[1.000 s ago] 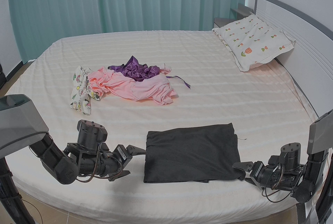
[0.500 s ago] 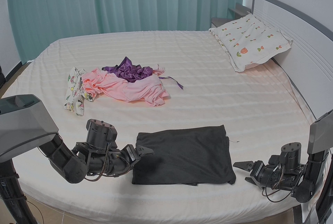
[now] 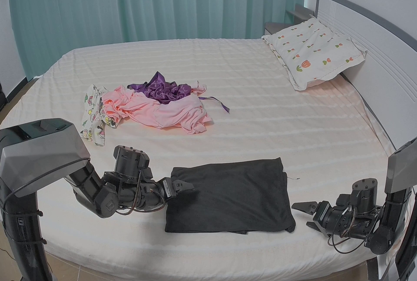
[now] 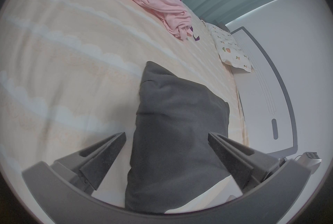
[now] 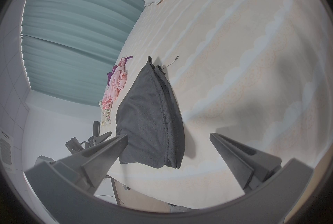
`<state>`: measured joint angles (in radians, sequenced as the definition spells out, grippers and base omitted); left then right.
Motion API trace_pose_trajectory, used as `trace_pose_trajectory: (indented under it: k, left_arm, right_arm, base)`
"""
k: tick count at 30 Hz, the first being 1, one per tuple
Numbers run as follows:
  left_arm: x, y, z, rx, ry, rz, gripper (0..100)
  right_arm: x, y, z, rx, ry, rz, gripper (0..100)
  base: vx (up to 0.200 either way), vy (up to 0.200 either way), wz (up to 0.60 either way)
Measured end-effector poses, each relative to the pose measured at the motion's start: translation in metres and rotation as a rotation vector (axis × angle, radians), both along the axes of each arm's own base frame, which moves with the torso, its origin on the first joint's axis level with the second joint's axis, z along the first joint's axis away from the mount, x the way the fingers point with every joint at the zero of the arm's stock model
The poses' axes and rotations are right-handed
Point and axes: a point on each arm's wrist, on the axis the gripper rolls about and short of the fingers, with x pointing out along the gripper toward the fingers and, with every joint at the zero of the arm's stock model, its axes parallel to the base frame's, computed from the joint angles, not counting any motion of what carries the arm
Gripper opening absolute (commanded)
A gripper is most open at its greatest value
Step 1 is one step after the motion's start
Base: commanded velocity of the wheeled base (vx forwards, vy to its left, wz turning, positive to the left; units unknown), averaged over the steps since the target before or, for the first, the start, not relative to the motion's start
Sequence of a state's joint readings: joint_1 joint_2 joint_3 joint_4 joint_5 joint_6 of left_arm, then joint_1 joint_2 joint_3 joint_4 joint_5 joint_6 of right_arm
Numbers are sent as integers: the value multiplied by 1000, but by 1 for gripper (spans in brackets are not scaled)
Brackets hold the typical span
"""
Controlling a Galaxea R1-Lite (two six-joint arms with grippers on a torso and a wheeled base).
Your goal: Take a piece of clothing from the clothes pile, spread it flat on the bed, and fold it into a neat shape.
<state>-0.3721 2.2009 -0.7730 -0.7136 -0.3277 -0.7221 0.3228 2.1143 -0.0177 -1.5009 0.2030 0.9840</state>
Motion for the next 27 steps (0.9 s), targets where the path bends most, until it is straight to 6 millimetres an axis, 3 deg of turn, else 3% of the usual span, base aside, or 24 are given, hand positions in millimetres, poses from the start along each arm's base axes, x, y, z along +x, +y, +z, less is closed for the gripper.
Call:
trace_pose_trajectory:
  k: [10,19,20,27]
  left_arm:
    - [19,-11,0,-58,-47,-61,100]
    - [23,-14,-6,-61,-43,-72,100]
    - [23,-15,-6,-61,-45,-75,0]
    - [23,-17,-9,-60,-42,-78,0]
  right_arm:
    - [0,0,0,3,3,3,100]
    - [0,1,-1,4,4,5,100]
    - [0,1,-1,3,5,5,100]
    - [-1,2,-2,0,11,9,100]
  base:
    - [0,0,0]
    - [0,0,0]
    - [0,0,0]
    - [0,0,0]
